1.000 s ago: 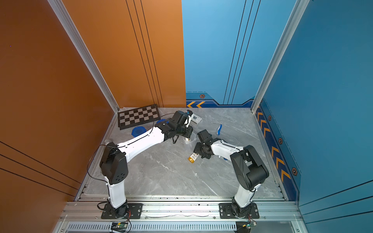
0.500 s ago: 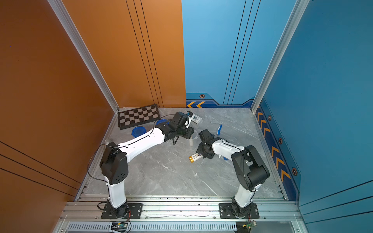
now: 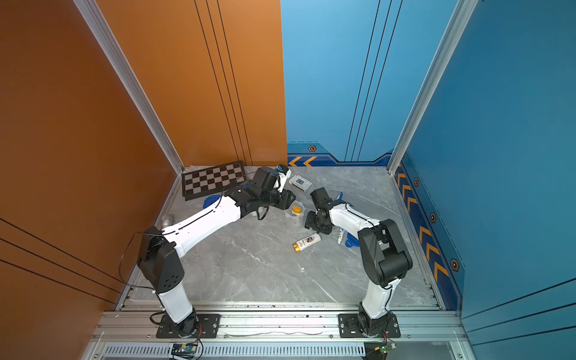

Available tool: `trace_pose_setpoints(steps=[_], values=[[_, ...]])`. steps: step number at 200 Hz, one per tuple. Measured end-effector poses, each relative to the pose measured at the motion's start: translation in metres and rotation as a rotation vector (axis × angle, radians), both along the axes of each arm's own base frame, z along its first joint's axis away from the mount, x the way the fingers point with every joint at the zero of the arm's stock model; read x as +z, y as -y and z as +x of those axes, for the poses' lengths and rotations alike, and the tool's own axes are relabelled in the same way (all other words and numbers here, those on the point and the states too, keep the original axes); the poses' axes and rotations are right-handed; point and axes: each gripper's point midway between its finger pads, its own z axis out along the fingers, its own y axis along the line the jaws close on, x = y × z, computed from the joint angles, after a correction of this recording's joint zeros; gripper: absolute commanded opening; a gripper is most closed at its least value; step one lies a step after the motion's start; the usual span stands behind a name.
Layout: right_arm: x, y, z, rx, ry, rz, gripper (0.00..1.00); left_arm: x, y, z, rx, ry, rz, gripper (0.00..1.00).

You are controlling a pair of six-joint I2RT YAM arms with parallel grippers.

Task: Pack away toiletry kits
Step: Move the toiletry item to the center of the board, then pick up the toiletry item from the center of the board.

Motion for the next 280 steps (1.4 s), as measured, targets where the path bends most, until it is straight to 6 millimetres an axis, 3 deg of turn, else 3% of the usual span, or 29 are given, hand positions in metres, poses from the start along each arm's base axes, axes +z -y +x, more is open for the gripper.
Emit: trace_pose_setpoints(steps=[19, 55, 108, 146, 159, 176, 195, 226, 280], values=[[-0.015, -0.008, -0.006, 0.032, -0.047, 0.032, 0.56, 0.004, -0.007, 0.000, 0.014, -0.002, -0.012, 0.50], [-0.014, -0.017, -0.018, 0.070, -0.043, 0.094, 0.54, -0.001, -0.020, 0.001, 0.047, -0.024, -0.013, 0.50], [-0.013, -0.019, -0.070, 0.130, -0.073, 0.101, 0.53, -0.017, -0.047, -0.006, 0.099, -0.075, -0.004, 0.50], [-0.008, -0.039, -0.101, 0.220, -0.074, 0.097, 0.53, -0.015, -0.069, -0.012, 0.141, -0.087, -0.009, 0.50], [-0.002, -0.045, -0.106, 0.248, -0.054, 0.091, 0.56, -0.014, -0.075, -0.014, 0.152, -0.088, -0.013, 0.50], [0.008, -0.046, -0.109, 0.266, -0.022, 0.060, 0.72, -0.014, -0.081, -0.018, 0.163, -0.093, -0.018, 0.50], [0.018, -0.045, -0.105, 0.300, 0.023, -0.005, 0.83, -0.015, -0.085, -0.021, 0.172, -0.098, -0.021, 0.56], [0.027, -0.059, -0.109, 0.409, 0.085, -0.089, 0.89, -0.020, -0.089, -0.028, 0.182, -0.135, -0.023, 0.74], [-0.007, -0.069, -0.133, 0.578, 0.023, -0.221, 0.86, -0.014, -0.113, -0.050, 0.222, -0.202, -0.043, 0.82]])
